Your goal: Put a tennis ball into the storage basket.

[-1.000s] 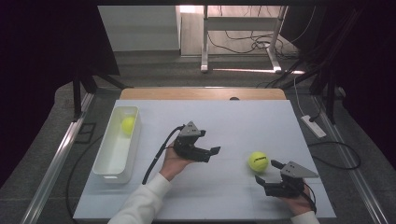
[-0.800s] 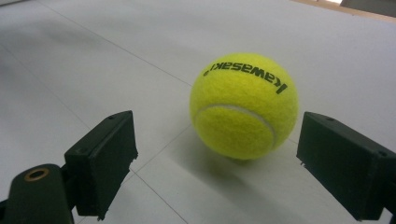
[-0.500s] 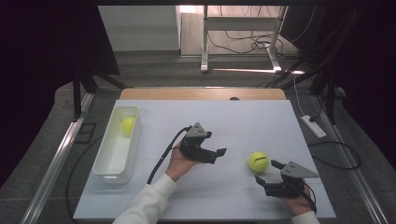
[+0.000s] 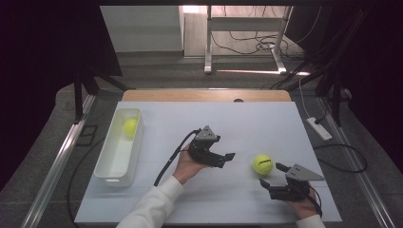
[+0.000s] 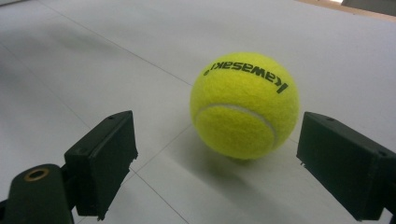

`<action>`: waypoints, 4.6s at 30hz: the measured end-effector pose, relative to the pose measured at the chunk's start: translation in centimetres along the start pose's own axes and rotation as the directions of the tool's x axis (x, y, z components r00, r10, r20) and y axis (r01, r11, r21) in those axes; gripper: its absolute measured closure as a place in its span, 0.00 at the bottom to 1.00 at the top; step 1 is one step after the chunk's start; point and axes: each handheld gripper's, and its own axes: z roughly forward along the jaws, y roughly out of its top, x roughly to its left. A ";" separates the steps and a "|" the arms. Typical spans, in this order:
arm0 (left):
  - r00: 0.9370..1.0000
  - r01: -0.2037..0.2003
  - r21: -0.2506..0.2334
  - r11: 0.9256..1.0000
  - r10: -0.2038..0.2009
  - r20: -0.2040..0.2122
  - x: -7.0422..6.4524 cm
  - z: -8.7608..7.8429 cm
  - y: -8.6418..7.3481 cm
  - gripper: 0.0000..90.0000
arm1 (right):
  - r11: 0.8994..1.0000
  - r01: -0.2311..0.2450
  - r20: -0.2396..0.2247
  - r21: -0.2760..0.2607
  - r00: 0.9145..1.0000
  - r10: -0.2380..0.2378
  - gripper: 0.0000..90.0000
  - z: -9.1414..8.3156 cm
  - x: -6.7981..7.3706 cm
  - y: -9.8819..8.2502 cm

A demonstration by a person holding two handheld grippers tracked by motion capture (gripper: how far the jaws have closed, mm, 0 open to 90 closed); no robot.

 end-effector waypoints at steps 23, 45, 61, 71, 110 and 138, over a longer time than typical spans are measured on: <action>0.999 -0.018 0.032 0.999 0.017 0.032 -0.8 2.3 0.7 0.15 | 1.000 -0.004 0.008 -0.003 1.000 0.004 0.13 -0.2 0.0 0.0; 0.996 -0.043 0.064 0.997 0.039 0.074 -1.8 4.7 1.3 0.15 | 1.000 -0.003 0.007 -0.006 1.000 0.003 0.13 -0.3 0.0 0.0; 0.994 -0.043 0.079 0.996 0.035 0.099 -2.3 6.5 1.4 0.15 | 1.000 -0.005 0.006 -0.006 1.000 0.005 0.13 -0.3 0.0 -0.1; 0.993 -0.046 0.096 0.994 0.035 0.109 -2.4 7.4 1.3 0.15 | 1.000 -0.004 0.009 -0.004 1.000 0.004 0.13 -0.4 0.0 -0.1; 0.991 -0.024 0.159 0.987 0.003 0.137 -2.7 11.6 1.5 0.14 | 1.000 -0.011 0.008 -0.009 1.000 0.011 0.13 -0.5 0.0 -0.2; 0.977 -0.020 0.200 0.980 -0.023 0.212 -3.3 14.3 1.3 0.25 | 1.000 -0.011 0.007 -0.001 1.000 0.011 0.13 -0.5 0.0 -0.3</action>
